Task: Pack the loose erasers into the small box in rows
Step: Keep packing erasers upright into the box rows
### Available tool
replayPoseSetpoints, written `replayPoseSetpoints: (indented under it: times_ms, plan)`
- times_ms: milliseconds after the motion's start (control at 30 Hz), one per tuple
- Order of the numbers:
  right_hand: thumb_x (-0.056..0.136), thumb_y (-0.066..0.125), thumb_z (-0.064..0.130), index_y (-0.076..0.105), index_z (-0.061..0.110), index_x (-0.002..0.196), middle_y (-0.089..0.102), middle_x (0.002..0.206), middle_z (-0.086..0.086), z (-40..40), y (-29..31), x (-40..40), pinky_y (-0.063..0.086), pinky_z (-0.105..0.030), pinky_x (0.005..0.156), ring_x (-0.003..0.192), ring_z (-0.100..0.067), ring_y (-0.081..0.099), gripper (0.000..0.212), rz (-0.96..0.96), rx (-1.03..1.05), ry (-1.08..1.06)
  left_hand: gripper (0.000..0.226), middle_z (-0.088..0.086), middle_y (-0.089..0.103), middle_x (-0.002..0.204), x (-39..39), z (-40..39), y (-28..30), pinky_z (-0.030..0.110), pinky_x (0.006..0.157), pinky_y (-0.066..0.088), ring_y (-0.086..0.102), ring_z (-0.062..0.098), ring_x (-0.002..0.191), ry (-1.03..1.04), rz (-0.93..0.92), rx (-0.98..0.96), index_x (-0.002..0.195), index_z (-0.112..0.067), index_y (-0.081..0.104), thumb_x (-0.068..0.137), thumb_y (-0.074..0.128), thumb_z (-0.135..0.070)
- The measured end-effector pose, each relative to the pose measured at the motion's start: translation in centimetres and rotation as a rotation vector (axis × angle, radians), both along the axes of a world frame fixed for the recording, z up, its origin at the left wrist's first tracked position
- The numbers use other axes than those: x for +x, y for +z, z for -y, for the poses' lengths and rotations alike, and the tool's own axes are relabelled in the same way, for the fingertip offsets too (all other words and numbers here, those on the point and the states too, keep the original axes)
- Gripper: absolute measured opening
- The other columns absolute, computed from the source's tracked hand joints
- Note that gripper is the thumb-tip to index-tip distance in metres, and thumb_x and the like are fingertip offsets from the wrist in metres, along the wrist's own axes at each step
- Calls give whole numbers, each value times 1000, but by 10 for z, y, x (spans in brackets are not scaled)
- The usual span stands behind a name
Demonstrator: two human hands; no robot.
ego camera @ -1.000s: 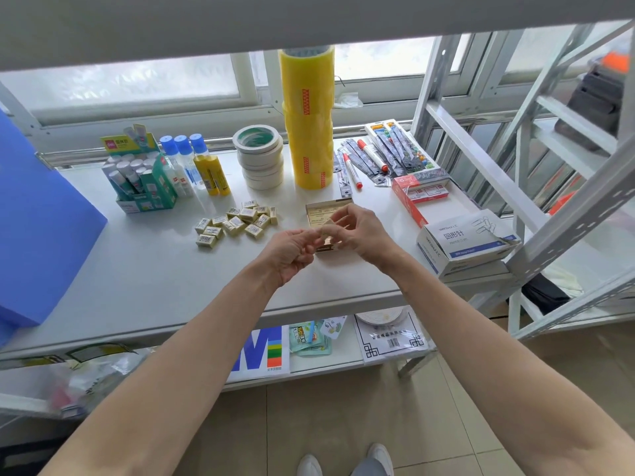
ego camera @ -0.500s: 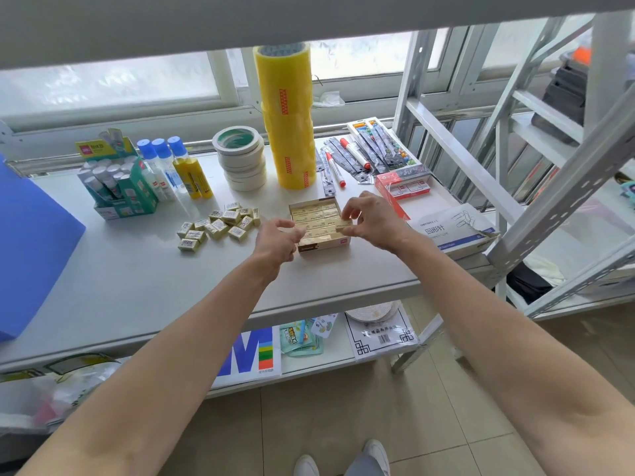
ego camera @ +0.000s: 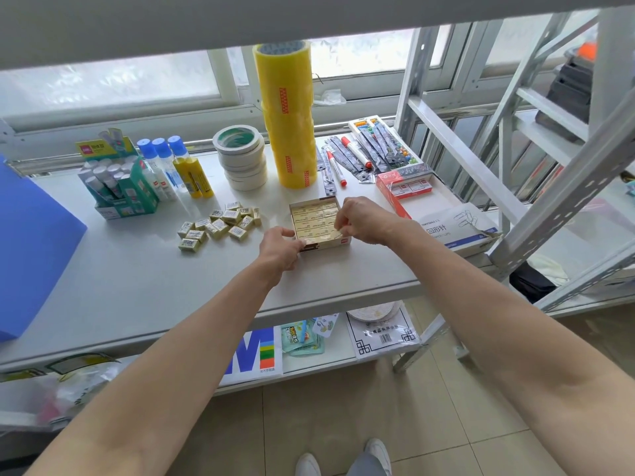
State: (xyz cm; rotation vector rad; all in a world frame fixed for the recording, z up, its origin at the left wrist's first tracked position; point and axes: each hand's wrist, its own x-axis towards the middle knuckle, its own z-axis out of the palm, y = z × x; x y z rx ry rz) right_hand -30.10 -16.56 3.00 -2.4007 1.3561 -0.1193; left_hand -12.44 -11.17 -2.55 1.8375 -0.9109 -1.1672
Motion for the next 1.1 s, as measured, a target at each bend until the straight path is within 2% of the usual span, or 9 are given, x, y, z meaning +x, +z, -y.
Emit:
replayPoseSetpoints:
  times_ms: [100, 233, 467, 767, 900, 1000, 1100]
  plan:
    - [86, 66, 8, 69, 11, 104, 63, 106, -11, 0, -3, 0, 48, -30, 85, 93, -23, 59, 18, 8, -28, -7, 34, 11, 59, 85, 0, -1, 0, 26, 46, 39, 47, 16, 58, -7, 2, 1, 122, -7, 49, 92, 64, -10]
    - [85, 66, 6, 75, 9, 91, 64, 102, -8, -2, -8, 2, 40, -23, 78, 97, -22, 60, 11, -9, -99, 5, 32, 8, 57, 78, 1, -1, -1, 26, 47, 39, 47, 16, 57, -13, 9, 7, 120, -7, 50, 92, 64, -11]
    - [82, 60, 2, 78, 14, 86, 70, 98, -8, 0, -10, 7, 46, -28, 78, 95, -26, 64, 22, -93, -114, 20, 31, 9, 58, 80, 0, -2, -1, 25, 46, 37, 46, 15, 57, -16, 6, 14, 120, -8, 49, 93, 62, -11]
    - [87, 58, 7, 76, 16, 94, 70, 103, -9, -8, -15, 0, 49, -33, 85, 96, -27, 63, 21, -102, -123, 30, 28, 12, 59, 85, 1, -2, 0, 26, 46, 36, 45, 15, 57, -20, -13, 15, 117, -9, 49, 93, 62, -11]
    - [86, 53, 7, 74, 17, 89, 70, 103, -8, -7, -12, 3, 49, -31, 80, 95, -28, 63, 24, -121, -85, 6, 26, 13, 60, 88, 2, -3, 0, 25, 46, 36, 45, 15, 57, -19, -24, 20, 116, -10, 49, 93, 62, -13]
    - [88, 51, 10, 73, 19, 93, 69, 105, -7, -8, -11, 6, 47, -31, 82, 99, -27, 62, 24, -95, -96, -40, 16, 6, 54, 76, 2, -7, 5, 18, 38, 32, 40, 9, 49, 67, -181, -12, 110, -8, 53, 97, 57, -16]
    - [90, 50, 9, 69, 15, 102, 66, 112, -7, -15, -15, 14, 49, -36, 87, 99, -28, 62, 23, 39, -171, -94, 4, 4, 47, 72, 8, -10, 13, 16, 38, 33, 39, 9, 49, 253, -572, -33, 98, -6, 53, 97, 51, -10]
